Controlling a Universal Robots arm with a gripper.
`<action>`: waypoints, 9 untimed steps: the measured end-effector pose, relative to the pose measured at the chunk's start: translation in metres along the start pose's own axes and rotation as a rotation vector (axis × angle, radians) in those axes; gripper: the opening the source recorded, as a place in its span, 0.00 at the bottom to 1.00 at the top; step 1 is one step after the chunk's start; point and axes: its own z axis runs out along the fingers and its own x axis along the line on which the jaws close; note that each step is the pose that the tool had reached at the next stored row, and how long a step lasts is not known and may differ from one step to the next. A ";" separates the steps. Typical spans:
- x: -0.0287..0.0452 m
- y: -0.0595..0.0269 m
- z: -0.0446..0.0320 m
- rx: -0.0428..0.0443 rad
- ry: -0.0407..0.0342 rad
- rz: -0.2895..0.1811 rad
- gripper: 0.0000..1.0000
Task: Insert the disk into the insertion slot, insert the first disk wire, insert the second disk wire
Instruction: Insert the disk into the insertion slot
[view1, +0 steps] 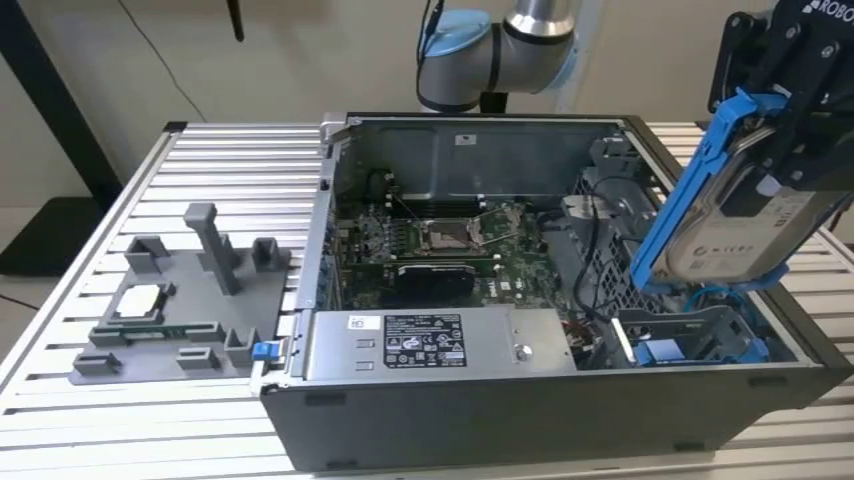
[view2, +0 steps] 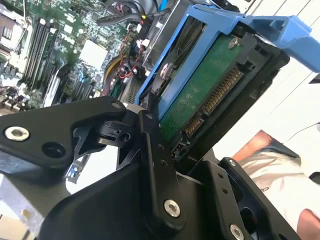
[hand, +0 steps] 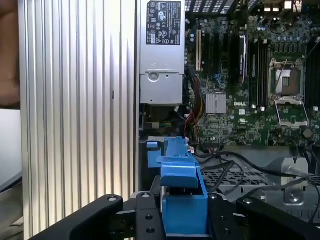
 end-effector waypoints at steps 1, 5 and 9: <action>0.0000 -0.0002 0.0007 0.0000 0.0000 0.000 0.00; -0.0001 -0.0009 0.0033 0.0000 0.0000 0.000 0.00; -0.0001 -0.0015 0.0060 0.0000 0.0001 0.000 0.00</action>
